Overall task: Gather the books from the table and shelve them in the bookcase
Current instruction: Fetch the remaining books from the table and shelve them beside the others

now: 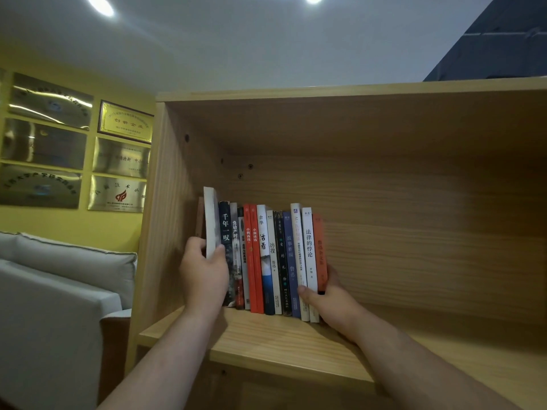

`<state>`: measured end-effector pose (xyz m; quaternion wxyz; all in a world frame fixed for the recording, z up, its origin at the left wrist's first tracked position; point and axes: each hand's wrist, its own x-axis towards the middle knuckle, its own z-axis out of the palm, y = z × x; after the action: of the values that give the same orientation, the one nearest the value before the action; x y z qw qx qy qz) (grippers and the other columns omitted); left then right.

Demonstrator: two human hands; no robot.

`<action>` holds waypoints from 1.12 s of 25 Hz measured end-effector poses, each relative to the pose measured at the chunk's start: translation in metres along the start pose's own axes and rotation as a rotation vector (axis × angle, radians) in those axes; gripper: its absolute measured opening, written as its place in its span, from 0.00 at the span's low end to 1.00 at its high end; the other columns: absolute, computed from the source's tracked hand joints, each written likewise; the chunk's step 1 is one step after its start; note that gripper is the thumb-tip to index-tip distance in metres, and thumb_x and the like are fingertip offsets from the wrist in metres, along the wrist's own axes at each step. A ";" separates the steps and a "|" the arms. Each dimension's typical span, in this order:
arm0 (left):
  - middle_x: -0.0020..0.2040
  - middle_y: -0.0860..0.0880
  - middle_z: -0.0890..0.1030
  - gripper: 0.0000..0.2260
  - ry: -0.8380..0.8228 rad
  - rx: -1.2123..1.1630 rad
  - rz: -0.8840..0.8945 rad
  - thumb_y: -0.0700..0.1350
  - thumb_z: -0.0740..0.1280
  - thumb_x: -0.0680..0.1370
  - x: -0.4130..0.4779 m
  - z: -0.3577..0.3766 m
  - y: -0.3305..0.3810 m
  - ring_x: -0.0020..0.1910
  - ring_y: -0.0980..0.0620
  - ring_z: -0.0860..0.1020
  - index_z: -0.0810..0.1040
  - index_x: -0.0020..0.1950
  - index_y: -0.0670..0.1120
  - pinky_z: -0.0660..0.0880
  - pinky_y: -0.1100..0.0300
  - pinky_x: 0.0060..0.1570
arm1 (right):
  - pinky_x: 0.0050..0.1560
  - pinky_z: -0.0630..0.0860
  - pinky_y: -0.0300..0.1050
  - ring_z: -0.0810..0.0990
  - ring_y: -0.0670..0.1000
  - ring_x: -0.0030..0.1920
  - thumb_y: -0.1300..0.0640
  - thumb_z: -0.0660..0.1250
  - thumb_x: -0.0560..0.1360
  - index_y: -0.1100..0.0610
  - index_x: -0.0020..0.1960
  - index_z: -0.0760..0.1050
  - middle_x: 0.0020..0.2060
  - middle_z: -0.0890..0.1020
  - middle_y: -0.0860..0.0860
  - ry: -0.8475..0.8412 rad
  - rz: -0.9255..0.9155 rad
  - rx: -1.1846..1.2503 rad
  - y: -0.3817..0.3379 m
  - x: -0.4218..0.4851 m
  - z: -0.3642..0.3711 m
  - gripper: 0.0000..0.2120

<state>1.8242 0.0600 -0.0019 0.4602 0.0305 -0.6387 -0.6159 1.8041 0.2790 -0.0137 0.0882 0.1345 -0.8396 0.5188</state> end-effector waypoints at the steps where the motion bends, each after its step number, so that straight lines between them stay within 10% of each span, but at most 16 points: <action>1: 0.46 0.52 0.79 0.03 0.009 0.017 0.069 0.44 0.66 0.82 -0.007 -0.008 0.007 0.43 0.55 0.82 0.73 0.53 0.47 0.79 0.61 0.31 | 0.70 0.71 0.53 0.74 0.54 0.70 0.54 0.69 0.79 0.46 0.81 0.49 0.71 0.74 0.51 0.003 0.005 0.001 -0.001 -0.001 -0.001 0.38; 8: 0.44 0.56 0.76 0.06 0.169 -0.065 0.283 0.48 0.63 0.83 -0.041 -0.037 0.061 0.39 0.58 0.78 0.69 0.53 0.48 0.71 0.62 0.29 | 0.62 0.80 0.55 0.82 0.52 0.60 0.50 0.72 0.76 0.45 0.74 0.64 0.60 0.81 0.49 0.038 0.040 0.063 -0.009 -0.005 -0.008 0.29; 12: 0.47 0.45 0.84 0.04 -0.126 -0.375 -0.025 0.47 0.64 0.83 -0.044 0.000 0.066 0.40 0.43 0.85 0.73 0.50 0.48 0.80 0.50 0.34 | 0.45 0.83 0.54 0.86 0.56 0.46 0.44 0.65 0.80 0.51 0.57 0.78 0.46 0.85 0.55 0.198 -0.051 0.437 -0.029 -0.021 -0.028 0.13; 20: 0.51 0.47 0.86 0.09 -0.589 -0.319 -0.204 0.49 0.61 0.84 -0.048 0.071 0.071 0.42 0.50 0.87 0.78 0.60 0.48 0.82 0.55 0.36 | 0.51 0.83 0.64 0.87 0.61 0.46 0.52 0.67 0.81 0.55 0.59 0.76 0.47 0.88 0.58 0.228 -0.045 0.506 -0.023 -0.038 -0.087 0.10; 25: 0.59 0.50 0.75 0.17 -0.173 0.112 0.037 0.52 0.67 0.79 -0.016 0.053 0.024 0.59 0.48 0.76 0.73 0.66 0.50 0.77 0.49 0.56 | 0.42 0.83 0.53 0.84 0.54 0.46 0.63 0.66 0.79 0.54 0.58 0.74 0.50 0.84 0.54 0.527 -0.109 0.388 -0.014 -0.044 -0.107 0.09; 28: 0.68 0.42 0.67 0.29 0.001 0.180 -0.216 0.52 0.75 0.73 0.004 0.038 -0.001 0.67 0.39 0.70 0.66 0.69 0.46 0.73 0.37 0.63 | 0.41 0.80 0.42 0.81 0.47 0.47 0.69 0.63 0.77 0.50 0.57 0.70 0.48 0.80 0.47 0.464 -0.096 0.100 -0.015 -0.044 -0.078 0.17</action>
<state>1.7984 0.0863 0.0064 0.3870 0.1406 -0.6842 -0.6019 1.8513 0.3482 0.0216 0.2965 0.0558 -0.7628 0.5719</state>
